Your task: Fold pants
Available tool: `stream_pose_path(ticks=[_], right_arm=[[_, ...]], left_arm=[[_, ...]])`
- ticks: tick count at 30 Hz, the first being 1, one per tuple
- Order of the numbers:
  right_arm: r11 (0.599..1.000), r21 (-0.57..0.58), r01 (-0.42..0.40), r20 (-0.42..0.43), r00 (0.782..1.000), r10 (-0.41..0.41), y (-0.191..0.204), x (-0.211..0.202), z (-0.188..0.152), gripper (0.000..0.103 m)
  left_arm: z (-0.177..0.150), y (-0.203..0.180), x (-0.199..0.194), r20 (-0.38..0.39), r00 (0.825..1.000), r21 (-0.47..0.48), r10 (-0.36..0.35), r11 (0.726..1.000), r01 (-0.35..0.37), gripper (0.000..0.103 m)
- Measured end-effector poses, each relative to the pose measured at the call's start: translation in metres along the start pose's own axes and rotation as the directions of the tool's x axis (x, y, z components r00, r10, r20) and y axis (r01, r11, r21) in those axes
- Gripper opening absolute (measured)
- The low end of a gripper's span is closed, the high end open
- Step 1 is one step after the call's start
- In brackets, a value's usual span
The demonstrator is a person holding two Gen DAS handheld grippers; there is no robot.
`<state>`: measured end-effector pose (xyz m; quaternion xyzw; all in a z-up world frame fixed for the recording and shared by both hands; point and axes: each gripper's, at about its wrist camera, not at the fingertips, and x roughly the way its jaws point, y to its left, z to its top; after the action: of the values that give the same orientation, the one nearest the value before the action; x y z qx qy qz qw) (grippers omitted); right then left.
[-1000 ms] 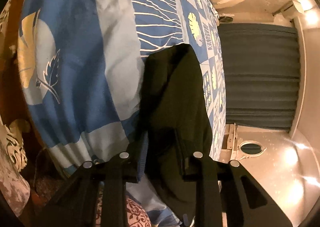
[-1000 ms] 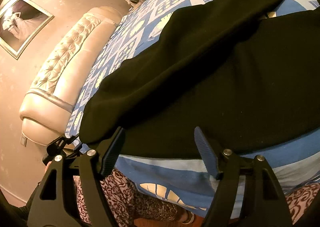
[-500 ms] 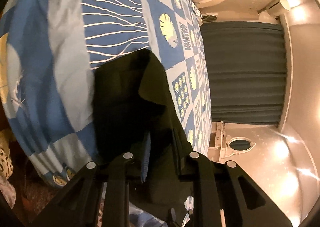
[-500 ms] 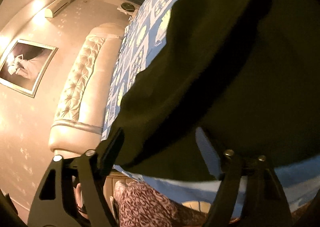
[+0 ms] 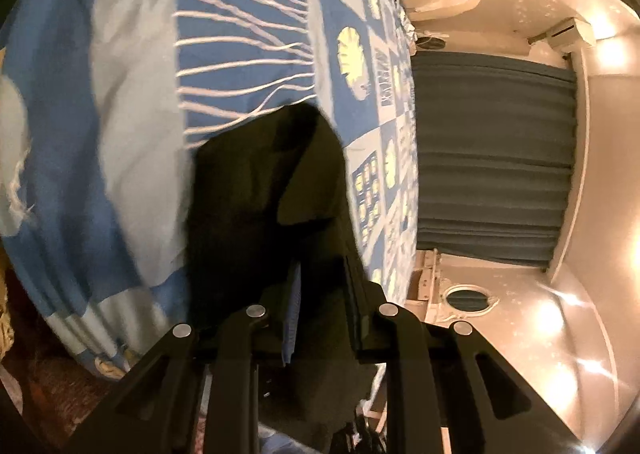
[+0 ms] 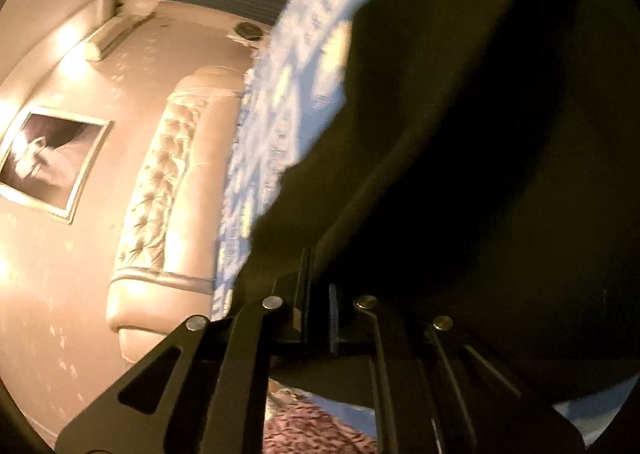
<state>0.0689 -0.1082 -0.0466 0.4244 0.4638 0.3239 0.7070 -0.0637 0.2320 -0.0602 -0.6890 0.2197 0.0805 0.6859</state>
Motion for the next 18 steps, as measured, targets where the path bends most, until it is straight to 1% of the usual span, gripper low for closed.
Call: stream_pose_path(ticks=[3,6,8,12,15,16,18], right_arm=[[0.999,-0.022,-0.035,0.008,0.999,0.035,0.018,-0.008,-0.003,0.006],[0.997,-0.042,-0.059,-0.005,0.998,0.059,0.031,-0.015,-0.016,0.006],[0.997,-0.044,-0.06,-0.022,0.998,0.059,0.032,-0.019,-0.024,0.006],[0.999,-0.033,-0.013,-0.041,0.999,0.011,0.016,-0.015,-0.035,0.006],[1.0,0.021,-0.002,-0.064,0.998,0.003,-0.001,-0.01,-0.037,0.006],[1.0,0.029,0.001,-0.069,0.998,0.001,-0.004,-0.009,-0.038,0.006],[1.0,0.029,0.005,-0.081,0.997,-0.003,-0.008,-0.006,-0.041,0.006]], left_arm=[[0.01,-0.011,-0.002,0.025,0.999,0.018,-0.032,0.999,0.031,0.02],[0.021,-0.022,-0.009,0.056,0.996,0.047,-0.066,0.997,0.063,0.02],[0.028,-0.023,-0.013,0.054,0.996,0.071,-0.066,0.996,0.062,0.02],[0.023,-0.007,-0.02,0.052,0.998,0.055,-0.022,0.998,0.019,0.02],[0.005,0.005,-0.029,0.036,0.998,0.06,0.045,0.997,-0.047,0.021],[-0.004,0.01,-0.032,0.034,0.996,0.062,0.077,0.995,-0.079,0.021],[-0.019,0.023,-0.039,0.033,0.994,0.042,0.108,0.993,-0.109,0.021]])
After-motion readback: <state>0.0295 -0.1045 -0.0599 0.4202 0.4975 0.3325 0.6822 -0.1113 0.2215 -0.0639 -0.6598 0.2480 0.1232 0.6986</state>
